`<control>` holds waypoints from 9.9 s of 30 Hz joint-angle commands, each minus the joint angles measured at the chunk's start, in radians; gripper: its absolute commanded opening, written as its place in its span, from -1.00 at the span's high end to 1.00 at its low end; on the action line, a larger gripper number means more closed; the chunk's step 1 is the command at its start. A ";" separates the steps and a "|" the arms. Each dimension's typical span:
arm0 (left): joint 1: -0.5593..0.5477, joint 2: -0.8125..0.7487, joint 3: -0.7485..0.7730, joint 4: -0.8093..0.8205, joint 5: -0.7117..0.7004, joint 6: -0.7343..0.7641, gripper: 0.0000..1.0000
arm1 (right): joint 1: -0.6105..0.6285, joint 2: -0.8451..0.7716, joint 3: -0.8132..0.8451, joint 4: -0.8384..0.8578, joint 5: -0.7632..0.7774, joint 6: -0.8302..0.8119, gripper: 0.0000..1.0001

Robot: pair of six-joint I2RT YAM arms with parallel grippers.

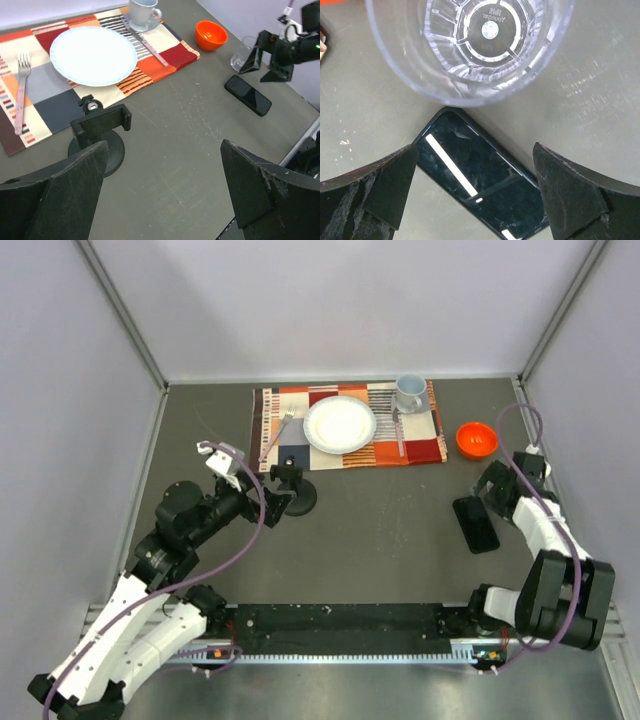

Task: Place the phone on the phone stand

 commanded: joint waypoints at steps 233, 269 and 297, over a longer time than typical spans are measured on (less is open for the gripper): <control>-0.250 0.386 0.037 0.091 -0.767 0.070 0.22 | 0.951 -0.485 0.185 0.226 -0.541 -0.323 1.00; -0.046 0.365 -0.006 0.152 -0.022 0.239 1.00 | 0.951 -0.361 0.218 0.315 -0.634 -0.327 1.00; -0.021 0.142 0.092 -0.116 -0.259 0.187 0.01 | 1.081 0.089 0.621 0.165 -0.946 -0.833 1.00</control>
